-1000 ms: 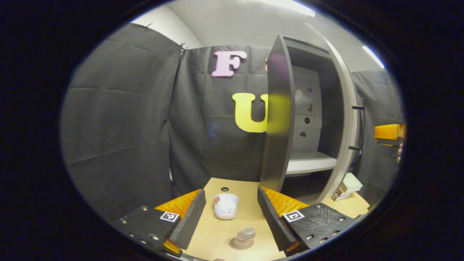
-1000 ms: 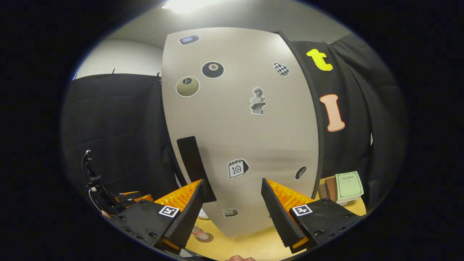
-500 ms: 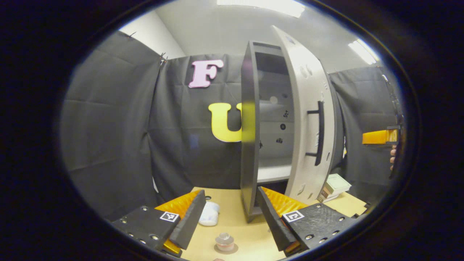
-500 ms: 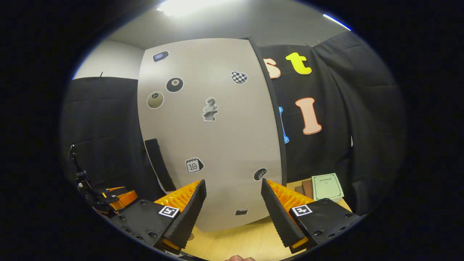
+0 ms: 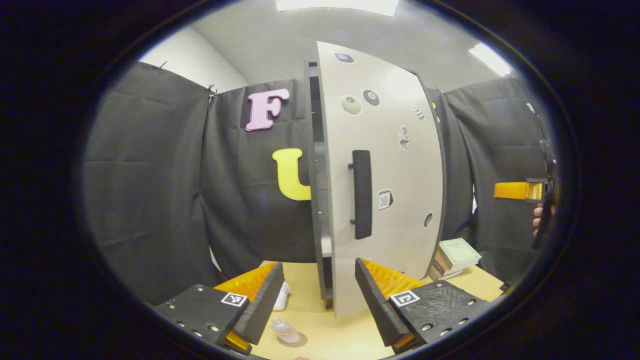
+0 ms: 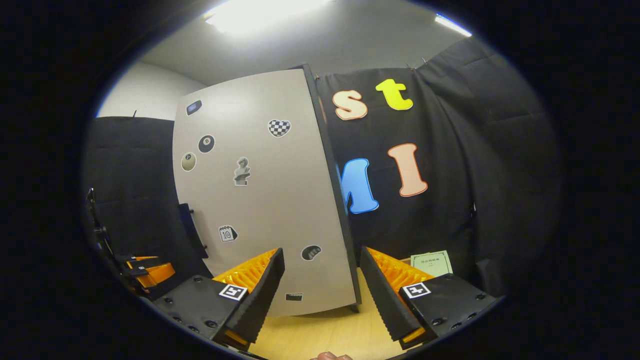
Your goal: Open the cabinet door with the right hand, grasp the bottle in the cabinet with the left hand and place it on the coaster, then close the cabinet door with the right hand.
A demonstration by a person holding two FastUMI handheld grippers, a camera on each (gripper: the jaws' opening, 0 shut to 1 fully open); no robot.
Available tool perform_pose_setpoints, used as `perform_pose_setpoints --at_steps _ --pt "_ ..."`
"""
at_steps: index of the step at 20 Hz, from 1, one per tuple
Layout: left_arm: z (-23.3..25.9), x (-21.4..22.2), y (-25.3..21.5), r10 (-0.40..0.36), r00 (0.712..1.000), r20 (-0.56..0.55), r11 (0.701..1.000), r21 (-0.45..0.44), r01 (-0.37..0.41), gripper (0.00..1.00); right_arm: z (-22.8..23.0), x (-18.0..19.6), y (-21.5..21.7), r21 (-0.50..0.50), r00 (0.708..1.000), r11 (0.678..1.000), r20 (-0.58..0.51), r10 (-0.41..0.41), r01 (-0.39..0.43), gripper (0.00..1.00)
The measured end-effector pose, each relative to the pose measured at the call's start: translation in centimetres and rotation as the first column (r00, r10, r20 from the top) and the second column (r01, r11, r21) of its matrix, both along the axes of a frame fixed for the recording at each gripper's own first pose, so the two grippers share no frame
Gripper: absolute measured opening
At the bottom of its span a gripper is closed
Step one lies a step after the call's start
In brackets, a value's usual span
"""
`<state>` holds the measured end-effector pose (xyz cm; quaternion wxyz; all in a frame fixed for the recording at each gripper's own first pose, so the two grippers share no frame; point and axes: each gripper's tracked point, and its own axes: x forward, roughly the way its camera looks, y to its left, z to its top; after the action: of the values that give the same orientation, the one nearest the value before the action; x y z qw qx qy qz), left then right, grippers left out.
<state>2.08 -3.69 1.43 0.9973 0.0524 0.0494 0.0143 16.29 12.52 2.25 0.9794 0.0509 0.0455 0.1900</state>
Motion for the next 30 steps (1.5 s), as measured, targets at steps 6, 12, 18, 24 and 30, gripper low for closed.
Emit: perform_pose_setpoints --at_steps 6,12,18,24,30 --pt "2.1 0.4 -4.1 0.036 0.998 0.050 0.997 -0.068 -0.033 0.89 -1.1 0.6 -5.0 -0.061 1.000 0.998 -0.002 0.004 -0.004 0.97" --pt "2.9 -0.4 -6.2 0.094 0.990 0.102 0.982 -0.176 -0.075 0.88 -1.4 2.0 -10.0 -0.112 1.000 0.994 0.008 -0.007 0.007 0.98" --pt "4.0 -1.2 -7.3 0.085 0.988 0.131 0.987 -0.146 -0.066 0.88 -2.1 2.8 -12.5 -0.085 0.998 0.994 -0.014 -0.069 0.067 0.98" --pt "3.6 -0.6 -7.5 0.056 0.990 0.131 0.989 -0.141 -0.037 0.86 -3.9 3.7 -11.9 -0.106 0.991 0.988 -0.061 -0.119 0.112 0.98" --pt "3.3 2.4 -5.2 -0.004 0.991 0.134 0.983 -0.181 0.029 0.88 -2.1 5.4 -8.6 -0.110 0.980 0.976 -0.043 -0.195 0.189 0.98"
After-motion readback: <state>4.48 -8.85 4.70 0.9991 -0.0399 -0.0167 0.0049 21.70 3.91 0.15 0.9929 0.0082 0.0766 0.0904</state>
